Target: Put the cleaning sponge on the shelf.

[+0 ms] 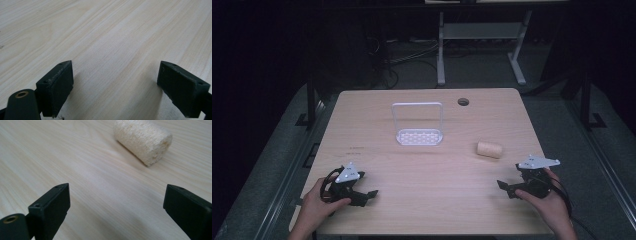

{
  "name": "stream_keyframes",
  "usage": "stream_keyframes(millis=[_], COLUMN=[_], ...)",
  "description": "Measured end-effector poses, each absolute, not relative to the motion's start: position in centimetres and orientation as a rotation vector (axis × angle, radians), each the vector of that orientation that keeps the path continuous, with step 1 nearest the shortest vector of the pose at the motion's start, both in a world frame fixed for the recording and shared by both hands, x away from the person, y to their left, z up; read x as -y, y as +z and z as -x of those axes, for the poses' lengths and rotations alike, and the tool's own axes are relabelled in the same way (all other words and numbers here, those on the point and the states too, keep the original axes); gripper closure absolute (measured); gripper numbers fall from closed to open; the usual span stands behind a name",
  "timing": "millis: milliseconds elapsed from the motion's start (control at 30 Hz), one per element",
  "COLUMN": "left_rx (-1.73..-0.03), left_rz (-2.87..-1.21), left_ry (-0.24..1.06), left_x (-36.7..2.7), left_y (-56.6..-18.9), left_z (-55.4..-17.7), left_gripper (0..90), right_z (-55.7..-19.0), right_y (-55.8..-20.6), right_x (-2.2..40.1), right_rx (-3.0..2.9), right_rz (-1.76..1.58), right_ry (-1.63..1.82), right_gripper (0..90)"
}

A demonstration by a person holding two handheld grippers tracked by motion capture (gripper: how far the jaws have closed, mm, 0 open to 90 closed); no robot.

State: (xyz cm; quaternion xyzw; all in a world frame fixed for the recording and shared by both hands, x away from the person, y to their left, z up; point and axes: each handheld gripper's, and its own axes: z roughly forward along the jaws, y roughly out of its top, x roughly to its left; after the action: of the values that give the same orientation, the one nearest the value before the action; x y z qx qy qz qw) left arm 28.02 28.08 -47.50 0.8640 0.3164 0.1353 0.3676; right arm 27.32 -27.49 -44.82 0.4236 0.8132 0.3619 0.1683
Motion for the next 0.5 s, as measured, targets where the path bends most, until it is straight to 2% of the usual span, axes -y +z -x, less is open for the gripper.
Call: stream_keyframes(millis=[500], left_rx=[-0.812], left_rz=[-2.22], left_ry=[0.348], left_x=[-28.1], left_y=[-47.5], left_z=[-28.0], left_gripper=[13.1], right_z=[-28.8], right_y=[-44.1], right_x=[28.3], right_rx=[-2.303], right_rz=[-1.203], right_ry=[1.037], right_gripper=[6.9])
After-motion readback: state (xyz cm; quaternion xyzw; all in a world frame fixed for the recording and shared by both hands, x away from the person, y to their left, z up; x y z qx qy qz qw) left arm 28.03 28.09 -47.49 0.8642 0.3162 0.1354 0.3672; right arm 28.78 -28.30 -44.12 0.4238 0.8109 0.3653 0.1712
